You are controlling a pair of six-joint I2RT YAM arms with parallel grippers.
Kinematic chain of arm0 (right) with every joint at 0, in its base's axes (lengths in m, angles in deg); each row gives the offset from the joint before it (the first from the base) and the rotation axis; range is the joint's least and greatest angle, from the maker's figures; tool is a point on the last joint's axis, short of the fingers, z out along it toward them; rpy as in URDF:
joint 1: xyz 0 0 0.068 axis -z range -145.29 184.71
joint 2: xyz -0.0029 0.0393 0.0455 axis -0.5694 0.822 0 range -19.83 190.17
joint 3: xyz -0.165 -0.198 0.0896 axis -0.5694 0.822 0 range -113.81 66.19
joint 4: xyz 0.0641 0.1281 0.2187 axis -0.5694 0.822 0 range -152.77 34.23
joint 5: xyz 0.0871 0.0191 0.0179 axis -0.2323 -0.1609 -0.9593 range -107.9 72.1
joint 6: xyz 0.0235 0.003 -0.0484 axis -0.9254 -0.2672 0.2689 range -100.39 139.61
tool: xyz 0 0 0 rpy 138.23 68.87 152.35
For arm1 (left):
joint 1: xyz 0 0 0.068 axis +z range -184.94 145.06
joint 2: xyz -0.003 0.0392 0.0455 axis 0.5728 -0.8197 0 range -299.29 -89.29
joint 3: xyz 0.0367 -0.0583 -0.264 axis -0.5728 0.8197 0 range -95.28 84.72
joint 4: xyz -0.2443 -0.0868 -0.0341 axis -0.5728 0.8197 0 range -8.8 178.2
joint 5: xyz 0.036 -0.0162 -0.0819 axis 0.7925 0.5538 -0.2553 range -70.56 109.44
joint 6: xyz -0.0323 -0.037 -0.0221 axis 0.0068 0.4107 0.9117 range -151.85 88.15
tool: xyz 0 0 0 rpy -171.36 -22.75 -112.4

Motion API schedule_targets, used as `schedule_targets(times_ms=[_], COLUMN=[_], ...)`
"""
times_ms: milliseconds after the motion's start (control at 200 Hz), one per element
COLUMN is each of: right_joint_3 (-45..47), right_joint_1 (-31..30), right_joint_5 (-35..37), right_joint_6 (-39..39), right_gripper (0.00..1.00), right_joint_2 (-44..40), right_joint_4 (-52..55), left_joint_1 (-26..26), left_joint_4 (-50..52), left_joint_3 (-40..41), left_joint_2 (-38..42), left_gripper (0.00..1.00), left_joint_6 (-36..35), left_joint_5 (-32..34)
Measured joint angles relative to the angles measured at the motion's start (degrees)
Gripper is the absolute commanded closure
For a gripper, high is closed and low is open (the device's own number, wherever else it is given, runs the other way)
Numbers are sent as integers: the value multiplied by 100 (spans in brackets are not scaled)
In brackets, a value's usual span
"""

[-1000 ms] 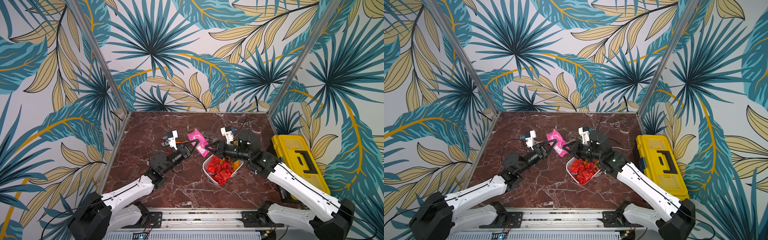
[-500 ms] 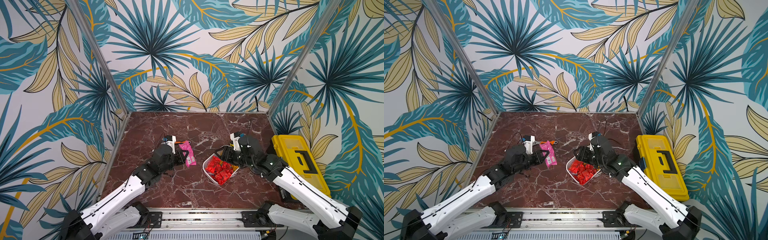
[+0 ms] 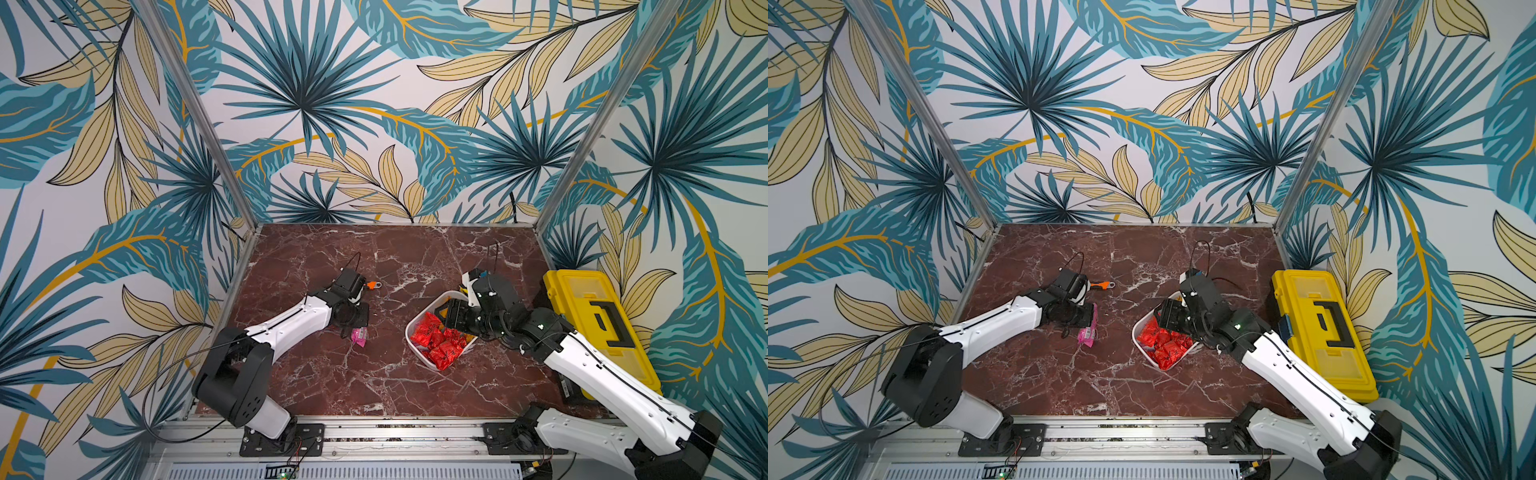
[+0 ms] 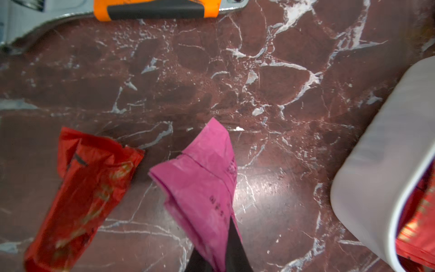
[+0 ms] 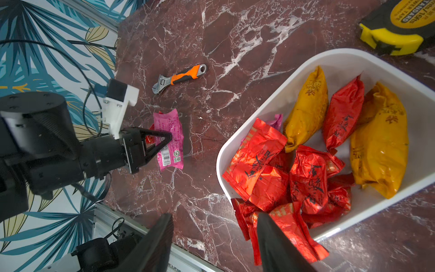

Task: Take the tea bags out of the storage box
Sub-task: Place the tea bag at the center of the board.

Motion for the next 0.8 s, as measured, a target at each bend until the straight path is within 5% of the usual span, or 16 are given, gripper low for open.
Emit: schedule_targets(times_ms=[85,376,801], right_joint_3=[0,2,-46], right_joint_1=[0,0,33], right_joint_5=[15,295,1239], right_joint_6=[17,190,256], right_gripper=[38,38,37], right_joint_2=[0,-2,590], right_joint_4=[24,313,1377], left_joint_1=[31,140,177], left_joint_4=[-17,-181,-616], left_joint_3=[-79,-175,-133], left_joint_2=[-280,-535,1637], left_gripper=[91,24,17], left_joint_6=[-142,-326,389], left_joint_5=[2,138,-107])
